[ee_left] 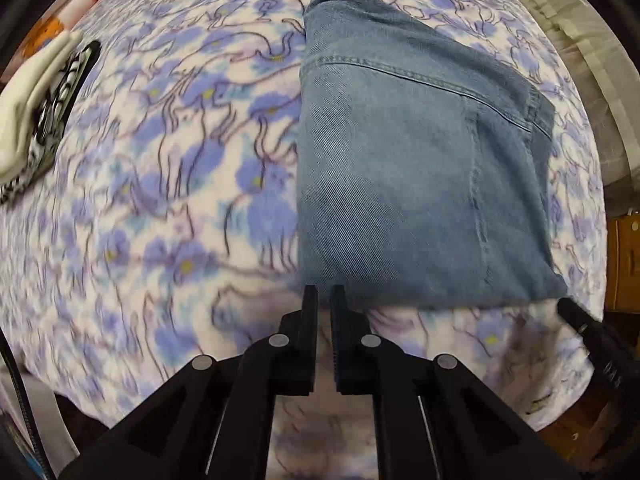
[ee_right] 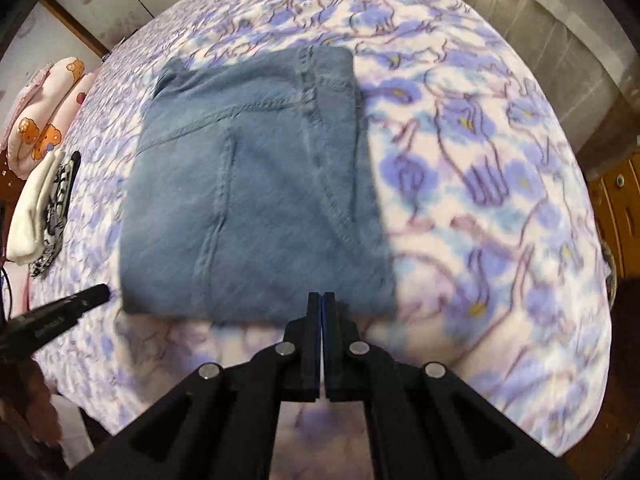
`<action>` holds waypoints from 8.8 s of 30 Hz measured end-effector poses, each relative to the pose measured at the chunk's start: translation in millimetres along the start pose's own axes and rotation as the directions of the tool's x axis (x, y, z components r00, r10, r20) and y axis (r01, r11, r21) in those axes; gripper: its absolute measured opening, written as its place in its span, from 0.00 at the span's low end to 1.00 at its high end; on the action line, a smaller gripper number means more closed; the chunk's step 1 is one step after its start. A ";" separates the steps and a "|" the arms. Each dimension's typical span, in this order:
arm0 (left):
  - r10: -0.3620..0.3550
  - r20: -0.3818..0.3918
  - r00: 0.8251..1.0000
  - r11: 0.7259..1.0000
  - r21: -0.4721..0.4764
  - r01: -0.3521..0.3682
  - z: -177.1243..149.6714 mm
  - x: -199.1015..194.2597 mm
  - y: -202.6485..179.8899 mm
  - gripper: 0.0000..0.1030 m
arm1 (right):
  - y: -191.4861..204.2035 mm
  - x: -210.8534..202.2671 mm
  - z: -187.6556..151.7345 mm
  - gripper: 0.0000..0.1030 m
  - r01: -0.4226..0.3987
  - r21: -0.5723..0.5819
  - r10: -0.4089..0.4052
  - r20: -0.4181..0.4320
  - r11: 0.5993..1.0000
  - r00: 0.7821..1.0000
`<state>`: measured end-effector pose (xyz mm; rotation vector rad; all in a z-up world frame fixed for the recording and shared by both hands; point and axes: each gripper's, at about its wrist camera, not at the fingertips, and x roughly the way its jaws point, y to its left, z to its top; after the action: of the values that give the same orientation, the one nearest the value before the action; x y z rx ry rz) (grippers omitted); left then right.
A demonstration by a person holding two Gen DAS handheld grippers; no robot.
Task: Fold large clothes
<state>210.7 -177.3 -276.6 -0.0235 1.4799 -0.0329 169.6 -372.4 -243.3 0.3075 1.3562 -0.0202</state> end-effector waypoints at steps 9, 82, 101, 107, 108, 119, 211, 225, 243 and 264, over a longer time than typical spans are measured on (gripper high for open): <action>-0.004 0.011 1.000 1.000 0.015 0.003 -22.8 -34.6 -20.8 0.75 | 28.7 -27.0 -26.6 0.53 -0.042 -0.034 0.040 -0.065 0.999 0.997; -0.367 -0.044 0.929 0.918 0.144 0.370 147.7 121.6 -6.5 1.00 | -64.2 118.3 86.3 1.00 -0.551 0.080 0.557 -0.147 0.831 0.818; -0.337 0.009 0.942 0.939 0.075 0.335 136.3 115.7 -0.6 1.00 | -41.2 135.8 115.2 1.00 -0.698 0.162 0.717 -0.126 0.697 0.686; -0.287 0.013 0.958 0.957 0.053 0.286 135.8 109.1 -10.0 0.95 | -24.9 129.7 114.8 0.98 -0.672 0.117 0.682 -0.132 0.731 0.719; -0.279 0.015 0.960 0.959 0.052 0.278 135.2 107.6 -11.1 0.93 | -26.5 128.9 113.2 0.97 -0.667 0.111 0.676 -0.129 0.737 0.726; -0.178 0.059 0.982 0.984 0.033 0.177 121.0 77.6 -19.8 0.59 | -39.2 116.6 97.0 0.33 -0.546 0.105 0.554 -0.067 0.831 0.830; -0.112 0.408 0.906 0.994 0.050 0.100 246.0 -54.7 743.4 0.75 | 666.3 186.6 114.9 0.25 -0.512 -0.207 0.526 0.018 0.834 0.850; 0.193 0.438 0.878 0.977 -0.167 -0.131 192.4 -104.6 690.1 0.87 | 613.4 167.5 93.3 0.49 -0.523 0.094 0.519 0.059 0.847 0.853; 0.167 0.118 0.979 0.913 -0.392 -0.109 -148.8 -68.9 455.9 0.87 | 213.3 62.4 -204.6 1.00 0.001 0.195 0.035 -0.183 0.981 0.982; -0.062 0.405 0.912 0.991 0.136 0.007 -207.1 -282.2 195.1 0.98 | 166.2 -210.1 -250.1 1.00 0.046 -0.051 -0.037 0.176 0.998 0.984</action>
<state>-19.5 28.9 -21.6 0.0484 1.0540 -0.1467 -83.9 -189.7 -51.7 0.2261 1.1860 -0.0440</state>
